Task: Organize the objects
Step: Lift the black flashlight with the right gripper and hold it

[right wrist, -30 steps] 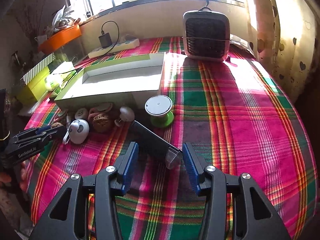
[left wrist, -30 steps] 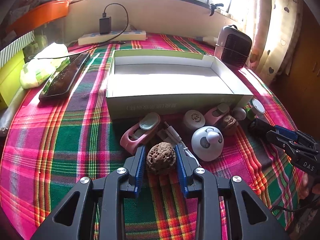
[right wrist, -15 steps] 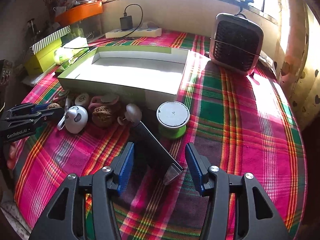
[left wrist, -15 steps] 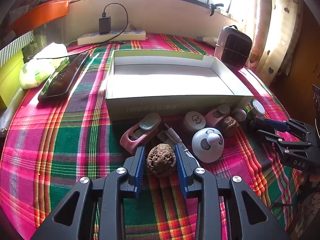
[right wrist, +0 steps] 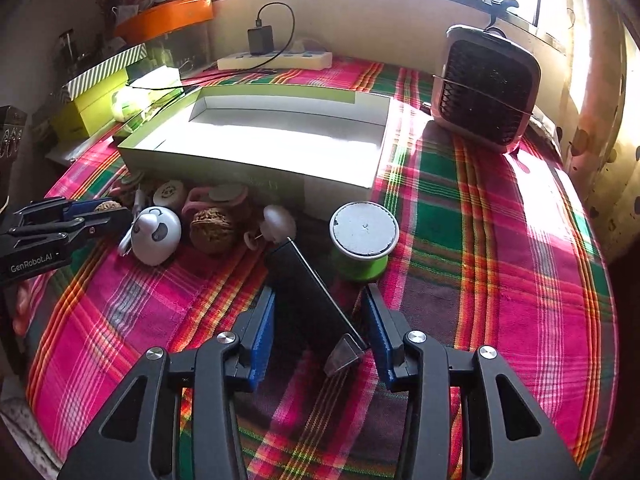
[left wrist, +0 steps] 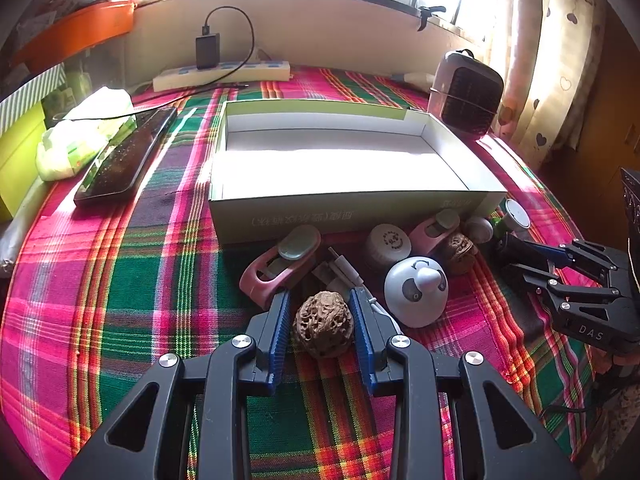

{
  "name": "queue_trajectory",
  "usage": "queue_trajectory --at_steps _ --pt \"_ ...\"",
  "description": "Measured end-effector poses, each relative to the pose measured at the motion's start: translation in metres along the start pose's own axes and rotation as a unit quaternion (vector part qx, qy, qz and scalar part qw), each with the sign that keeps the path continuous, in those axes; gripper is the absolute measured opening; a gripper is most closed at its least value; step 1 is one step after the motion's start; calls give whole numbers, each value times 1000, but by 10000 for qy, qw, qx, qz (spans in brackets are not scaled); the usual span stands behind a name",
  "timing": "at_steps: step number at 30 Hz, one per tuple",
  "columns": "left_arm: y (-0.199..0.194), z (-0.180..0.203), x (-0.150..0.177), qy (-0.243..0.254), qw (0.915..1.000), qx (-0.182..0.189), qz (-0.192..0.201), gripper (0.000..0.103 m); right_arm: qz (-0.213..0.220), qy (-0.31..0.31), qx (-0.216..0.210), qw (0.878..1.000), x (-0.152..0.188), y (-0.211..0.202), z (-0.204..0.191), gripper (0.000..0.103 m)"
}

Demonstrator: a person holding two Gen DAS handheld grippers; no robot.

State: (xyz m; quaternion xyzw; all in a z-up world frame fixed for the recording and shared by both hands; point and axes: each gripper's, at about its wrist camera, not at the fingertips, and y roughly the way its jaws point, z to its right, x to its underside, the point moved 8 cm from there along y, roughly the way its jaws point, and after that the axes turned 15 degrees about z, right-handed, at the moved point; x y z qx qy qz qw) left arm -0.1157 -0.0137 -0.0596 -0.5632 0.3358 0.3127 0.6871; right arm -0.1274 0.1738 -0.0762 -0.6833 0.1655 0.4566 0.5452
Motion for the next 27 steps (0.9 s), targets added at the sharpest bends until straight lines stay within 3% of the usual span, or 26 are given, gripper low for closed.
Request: queue_trajectory --at_steps 4,7,27 --pt "0 1 0 5 10000 -3 -1 28 8 -2 -15 10000 0 -1 -2 40" --pt "0 1 0 9 10000 -3 -2 28 19 -6 -64 10000 0 -1 -5 29" --pt "0 1 0 13 10000 -11 -4 26 36 38 -44 10000 0 -2 -6 25"
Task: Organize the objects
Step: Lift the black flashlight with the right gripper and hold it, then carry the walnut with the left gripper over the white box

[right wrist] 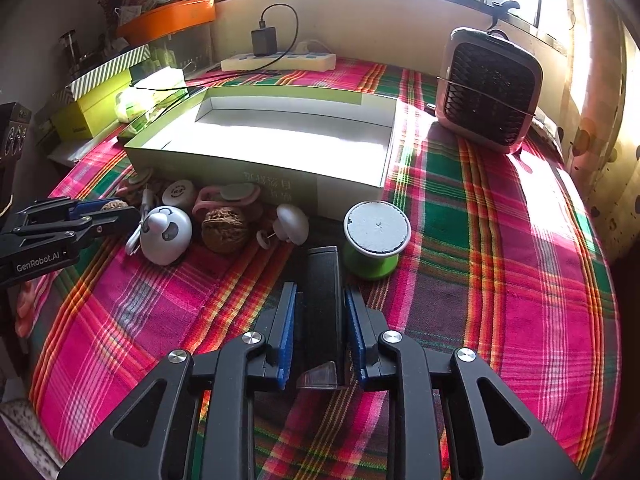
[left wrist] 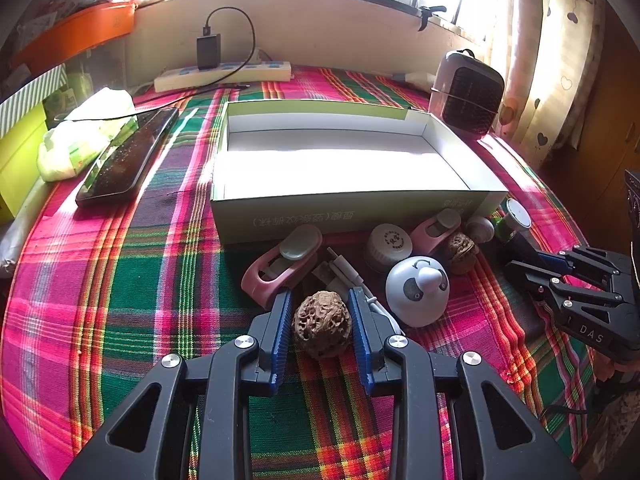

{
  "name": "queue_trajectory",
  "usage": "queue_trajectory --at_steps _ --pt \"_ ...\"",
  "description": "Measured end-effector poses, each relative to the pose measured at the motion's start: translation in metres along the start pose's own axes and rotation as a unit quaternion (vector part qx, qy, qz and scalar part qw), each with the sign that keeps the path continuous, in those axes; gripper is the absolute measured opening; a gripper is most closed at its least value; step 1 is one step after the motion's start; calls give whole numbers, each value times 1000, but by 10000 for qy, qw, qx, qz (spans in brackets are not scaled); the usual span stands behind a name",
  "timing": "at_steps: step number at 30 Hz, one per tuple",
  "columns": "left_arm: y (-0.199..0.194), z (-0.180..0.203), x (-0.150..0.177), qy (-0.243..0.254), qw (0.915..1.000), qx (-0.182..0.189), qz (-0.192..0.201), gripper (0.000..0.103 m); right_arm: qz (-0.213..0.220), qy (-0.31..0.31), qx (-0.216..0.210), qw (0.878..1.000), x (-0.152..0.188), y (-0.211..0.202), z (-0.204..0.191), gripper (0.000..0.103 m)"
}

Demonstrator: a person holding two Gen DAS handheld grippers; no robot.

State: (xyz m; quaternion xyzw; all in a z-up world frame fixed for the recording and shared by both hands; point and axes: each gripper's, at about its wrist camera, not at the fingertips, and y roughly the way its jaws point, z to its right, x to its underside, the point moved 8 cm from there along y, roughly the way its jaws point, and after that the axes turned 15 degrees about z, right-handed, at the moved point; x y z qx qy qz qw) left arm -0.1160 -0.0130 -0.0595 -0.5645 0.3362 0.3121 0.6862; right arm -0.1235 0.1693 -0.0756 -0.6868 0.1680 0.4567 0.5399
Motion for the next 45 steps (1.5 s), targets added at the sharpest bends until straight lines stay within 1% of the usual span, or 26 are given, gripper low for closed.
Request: queue_trajectory --at_steps 6,11,17,23,28,37,45 --pt "0 0 0 -8 10000 9 -25 26 22 75 4 10000 -1 -2 2 25" --pt "-4 2 -2 -10 10000 69 -7 26 115 115 -25 9999 -9 -6 3 25" --pt "-10 4 -14 8 9999 133 99 26 177 187 -117 9996 -19 -9 -1 25" --pt "-14 4 -35 -10 9995 210 251 26 261 300 -131 9991 -37 -10 -4 25" --pt "-9 6 -50 11 9992 283 271 26 299 299 -102 9991 -48 -6 -6 25" --pt "3 10 -64 118 9989 323 314 26 258 357 -62 9990 -61 4 -4 25" --pt "19 6 -78 65 9989 362 289 26 186 471 -34 9987 -72 19 0 25"
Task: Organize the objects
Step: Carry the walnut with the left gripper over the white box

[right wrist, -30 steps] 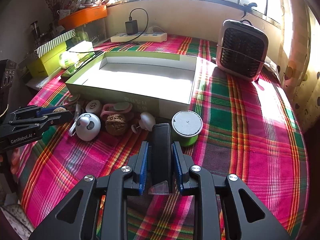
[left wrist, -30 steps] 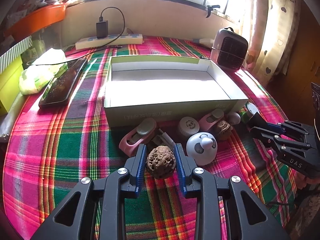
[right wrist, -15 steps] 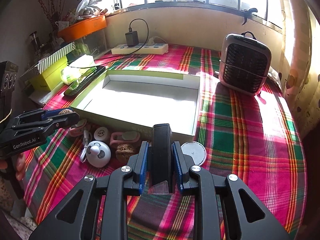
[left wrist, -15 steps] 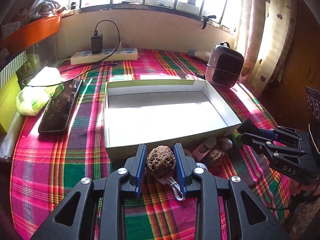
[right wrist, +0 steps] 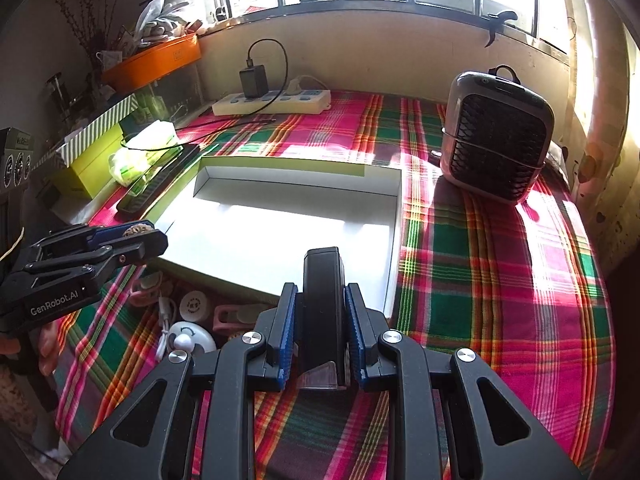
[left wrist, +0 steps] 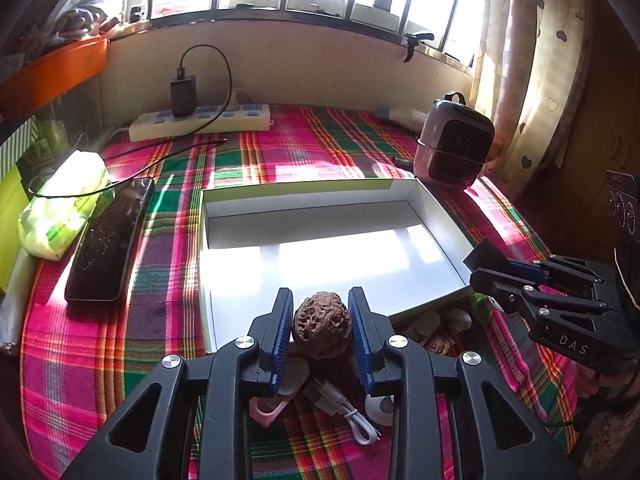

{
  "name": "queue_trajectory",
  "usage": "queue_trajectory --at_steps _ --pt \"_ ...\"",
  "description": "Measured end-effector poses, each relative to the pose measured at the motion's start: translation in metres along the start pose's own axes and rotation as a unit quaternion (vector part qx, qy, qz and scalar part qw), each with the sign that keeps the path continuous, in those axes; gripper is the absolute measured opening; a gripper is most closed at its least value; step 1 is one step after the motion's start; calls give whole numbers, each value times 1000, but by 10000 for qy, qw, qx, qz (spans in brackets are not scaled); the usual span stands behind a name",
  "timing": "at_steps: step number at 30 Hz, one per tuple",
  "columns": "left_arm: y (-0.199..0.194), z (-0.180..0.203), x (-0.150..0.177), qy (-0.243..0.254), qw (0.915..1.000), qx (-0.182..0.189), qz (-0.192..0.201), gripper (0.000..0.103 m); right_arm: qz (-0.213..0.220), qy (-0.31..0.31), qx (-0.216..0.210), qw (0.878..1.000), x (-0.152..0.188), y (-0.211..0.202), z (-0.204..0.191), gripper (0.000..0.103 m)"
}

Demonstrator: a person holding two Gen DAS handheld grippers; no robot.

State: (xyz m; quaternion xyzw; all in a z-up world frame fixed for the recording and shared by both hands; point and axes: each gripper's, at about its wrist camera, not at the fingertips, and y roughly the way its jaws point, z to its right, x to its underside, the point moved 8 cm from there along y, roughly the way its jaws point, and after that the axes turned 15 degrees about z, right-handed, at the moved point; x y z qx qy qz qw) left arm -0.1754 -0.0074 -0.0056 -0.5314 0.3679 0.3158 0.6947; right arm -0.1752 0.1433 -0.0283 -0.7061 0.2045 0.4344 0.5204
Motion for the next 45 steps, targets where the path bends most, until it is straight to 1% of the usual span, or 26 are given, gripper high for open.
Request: queue_trajectory --at_steps 11,26,32,45 --pt "23 -12 -18 79 9999 -132 30 26 -30 40 188 9998 -21 26 7 25" --pt "67 -37 -30 152 9990 -383 -156 26 -261 85 460 9986 -36 70 22 25" --pt "84 -44 -29 66 9987 -407 -292 26 -361 224 517 9978 -37 85 30 25" --pt "100 -53 -27 58 9982 -464 -362 26 -479 234 612 9967 -33 104 36 25"
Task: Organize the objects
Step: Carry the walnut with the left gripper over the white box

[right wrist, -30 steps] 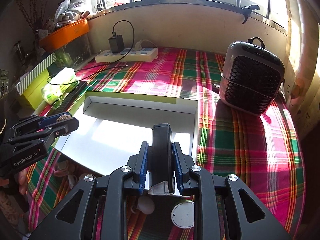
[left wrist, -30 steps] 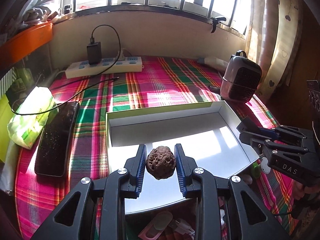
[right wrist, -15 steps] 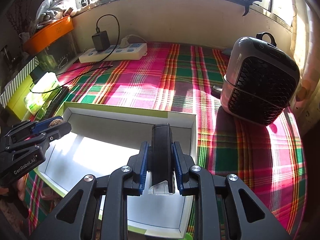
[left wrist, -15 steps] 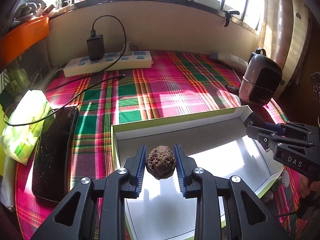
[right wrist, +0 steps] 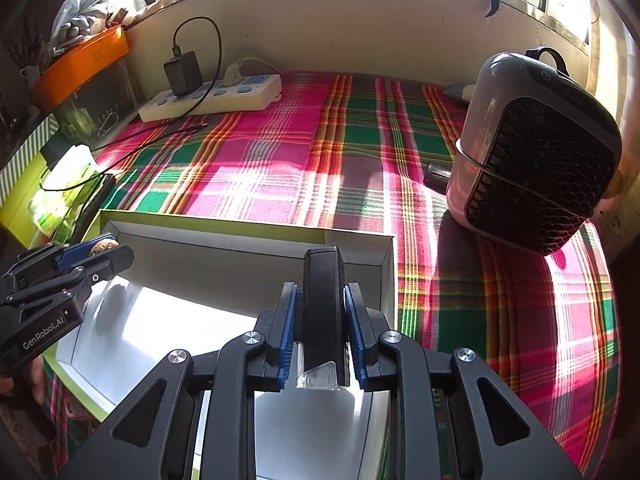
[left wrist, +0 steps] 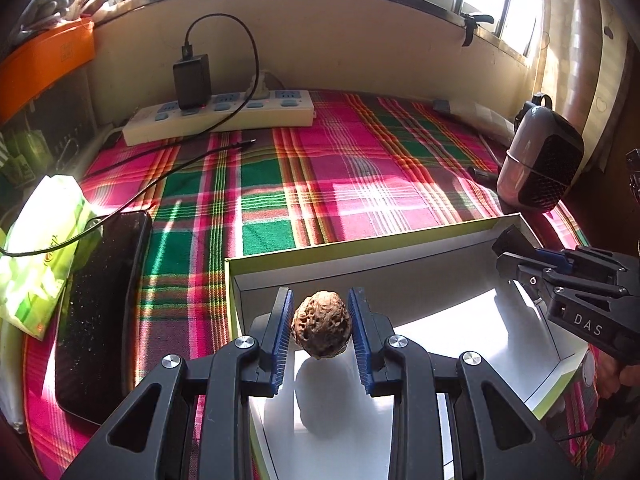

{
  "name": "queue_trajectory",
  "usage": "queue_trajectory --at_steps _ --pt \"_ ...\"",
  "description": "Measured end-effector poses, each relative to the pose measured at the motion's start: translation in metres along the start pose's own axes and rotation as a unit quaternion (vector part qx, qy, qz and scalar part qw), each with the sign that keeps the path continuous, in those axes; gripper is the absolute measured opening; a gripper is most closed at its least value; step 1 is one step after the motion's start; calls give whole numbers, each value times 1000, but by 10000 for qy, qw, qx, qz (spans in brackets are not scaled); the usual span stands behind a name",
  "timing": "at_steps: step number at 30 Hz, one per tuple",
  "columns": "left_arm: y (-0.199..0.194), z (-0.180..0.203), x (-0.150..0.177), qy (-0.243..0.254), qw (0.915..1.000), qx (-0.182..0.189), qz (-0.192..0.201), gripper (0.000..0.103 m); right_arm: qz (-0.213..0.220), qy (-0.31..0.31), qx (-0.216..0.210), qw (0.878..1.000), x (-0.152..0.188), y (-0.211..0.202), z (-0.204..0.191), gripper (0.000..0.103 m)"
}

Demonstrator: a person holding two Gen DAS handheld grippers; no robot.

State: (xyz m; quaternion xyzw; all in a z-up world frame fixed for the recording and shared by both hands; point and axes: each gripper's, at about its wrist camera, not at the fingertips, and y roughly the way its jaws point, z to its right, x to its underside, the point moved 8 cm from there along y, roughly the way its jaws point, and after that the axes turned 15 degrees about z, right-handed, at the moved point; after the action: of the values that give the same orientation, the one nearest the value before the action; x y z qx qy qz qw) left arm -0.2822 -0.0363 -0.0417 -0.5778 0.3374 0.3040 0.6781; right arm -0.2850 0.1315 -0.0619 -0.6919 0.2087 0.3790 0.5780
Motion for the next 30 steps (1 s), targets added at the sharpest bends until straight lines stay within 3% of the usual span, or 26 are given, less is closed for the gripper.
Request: queue_trajectory --at_steps 30 --pt "6 5 3 200 9997 -118 -32 26 127 -374 274 9988 -1 9 -3 25"
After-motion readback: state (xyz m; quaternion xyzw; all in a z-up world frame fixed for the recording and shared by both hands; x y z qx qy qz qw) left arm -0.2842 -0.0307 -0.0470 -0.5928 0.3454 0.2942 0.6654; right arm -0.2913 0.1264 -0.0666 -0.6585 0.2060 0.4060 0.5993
